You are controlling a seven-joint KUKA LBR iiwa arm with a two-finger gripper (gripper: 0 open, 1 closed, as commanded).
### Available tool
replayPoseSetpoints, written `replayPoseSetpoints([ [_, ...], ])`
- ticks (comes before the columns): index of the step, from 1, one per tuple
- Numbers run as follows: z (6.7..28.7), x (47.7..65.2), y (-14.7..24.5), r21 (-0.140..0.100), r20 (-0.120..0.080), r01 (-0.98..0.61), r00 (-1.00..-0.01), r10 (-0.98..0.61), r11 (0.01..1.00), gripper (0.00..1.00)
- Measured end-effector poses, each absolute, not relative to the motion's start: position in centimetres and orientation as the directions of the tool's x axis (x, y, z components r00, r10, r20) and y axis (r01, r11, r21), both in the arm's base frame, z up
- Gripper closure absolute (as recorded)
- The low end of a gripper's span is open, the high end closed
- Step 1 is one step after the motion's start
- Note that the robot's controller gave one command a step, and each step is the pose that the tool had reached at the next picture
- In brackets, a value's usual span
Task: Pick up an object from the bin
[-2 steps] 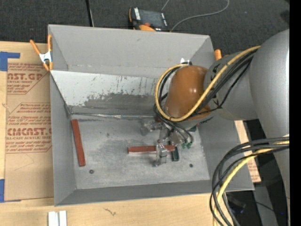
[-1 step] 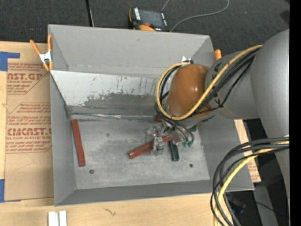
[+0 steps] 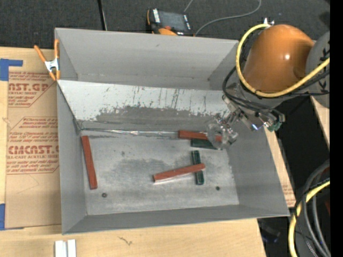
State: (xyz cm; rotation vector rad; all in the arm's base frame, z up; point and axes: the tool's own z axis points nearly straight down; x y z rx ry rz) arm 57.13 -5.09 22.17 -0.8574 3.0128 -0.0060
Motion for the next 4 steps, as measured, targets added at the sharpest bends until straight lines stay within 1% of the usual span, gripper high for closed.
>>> replayPoseSetpoints([
  [1, 21.8, 57.0, -4.9, 0.0, -0.004, -0.528, -0.849, -0.528, 0.849, 0.0],
  [2, 8.3, 56.1, 0.9, 0.007, 0.003, -0.595, -0.803, -0.596, 0.803, 0.0],
  [3, 8.8, 56.3, 0.7, 0.001, -0.003, -0.593, -0.805, -0.593, 0.805, 1.0],
  [4, 20.9, 52.5, -0.6, -0.005, -0.007, -0.613, -0.79, -0.613, 0.79, 1.0],
])
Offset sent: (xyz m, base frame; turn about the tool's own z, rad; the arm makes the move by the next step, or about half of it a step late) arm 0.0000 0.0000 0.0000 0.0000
